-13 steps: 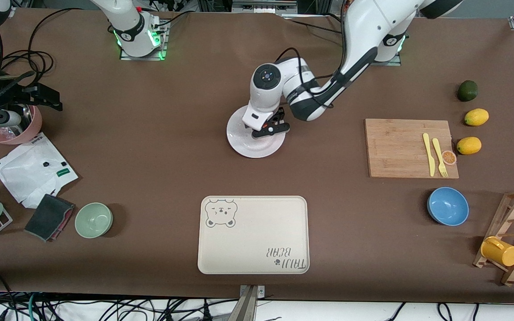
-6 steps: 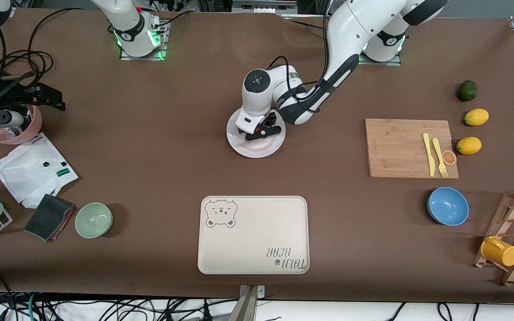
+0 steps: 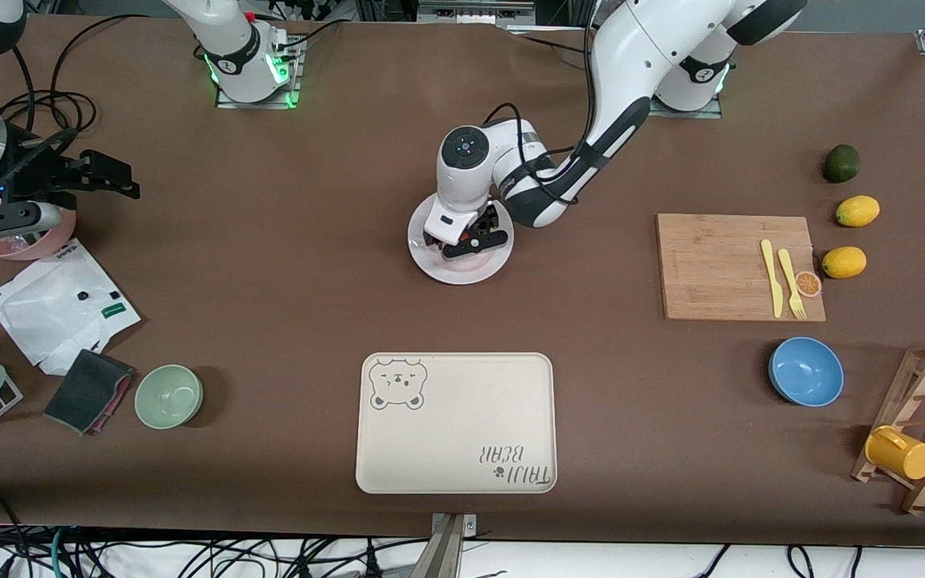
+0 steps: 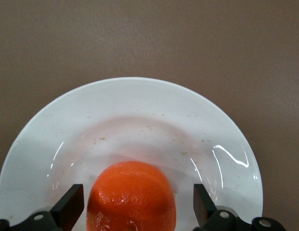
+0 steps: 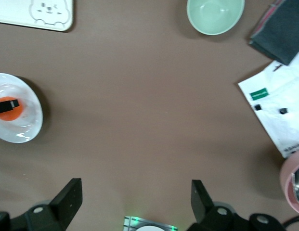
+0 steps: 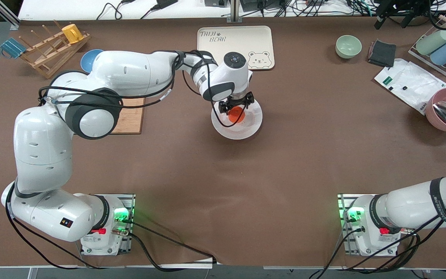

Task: Place orange and plate with both arms
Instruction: 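Lower the orange onto the plate and open the left gripper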

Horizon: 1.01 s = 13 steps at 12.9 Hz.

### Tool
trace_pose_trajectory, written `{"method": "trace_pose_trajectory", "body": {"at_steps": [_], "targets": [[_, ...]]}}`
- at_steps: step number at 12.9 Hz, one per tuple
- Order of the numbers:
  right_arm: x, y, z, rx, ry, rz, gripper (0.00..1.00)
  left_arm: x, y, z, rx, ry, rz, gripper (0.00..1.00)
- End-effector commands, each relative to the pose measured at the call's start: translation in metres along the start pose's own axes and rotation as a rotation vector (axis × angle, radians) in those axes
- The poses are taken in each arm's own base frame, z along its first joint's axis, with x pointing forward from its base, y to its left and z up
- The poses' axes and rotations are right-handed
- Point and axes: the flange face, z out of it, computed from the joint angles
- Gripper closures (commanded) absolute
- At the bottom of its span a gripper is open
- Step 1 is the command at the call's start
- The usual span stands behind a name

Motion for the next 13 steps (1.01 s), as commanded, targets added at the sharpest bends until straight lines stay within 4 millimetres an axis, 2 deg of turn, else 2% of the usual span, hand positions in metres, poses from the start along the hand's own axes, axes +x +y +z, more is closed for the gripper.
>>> {"method": "trace_pose_trajectory", "body": {"at_steps": [1,2,6,8,10,11,13], "targets": [[-0.001,-0.011,0.007,0.046,0.006,-0.005,0.0,0.02,-0.009,-0.047,0.016,0.032,0.053,0.0],[0.0,-0.013,0.008,0.042,0.019,-0.006,0.0,0.026,-0.013,-0.061,0.026,0.02,0.087,0.0],[0.003,-0.017,0.021,0.1,0.003,-0.019,0.0,0.097,-0.051,-0.145,0.091,-0.033,0.222,0.0],[0.018,-0.023,0.046,0.17,-0.012,-0.012,0.0,0.136,-0.077,-0.186,0.117,-0.042,0.303,0.0],[0.046,-0.025,0.077,0.284,-0.013,0.014,0.0,0.179,-0.117,-0.227,0.11,-0.067,0.344,0.0],[0.053,-0.031,0.084,0.315,-0.005,0.027,0.0,0.194,-0.133,-0.248,0.095,-0.061,0.388,0.0],[0.065,-0.046,0.122,0.326,-0.055,0.015,0.0,0.212,-0.165,-0.276,0.105,-0.053,0.413,0.0]]}}
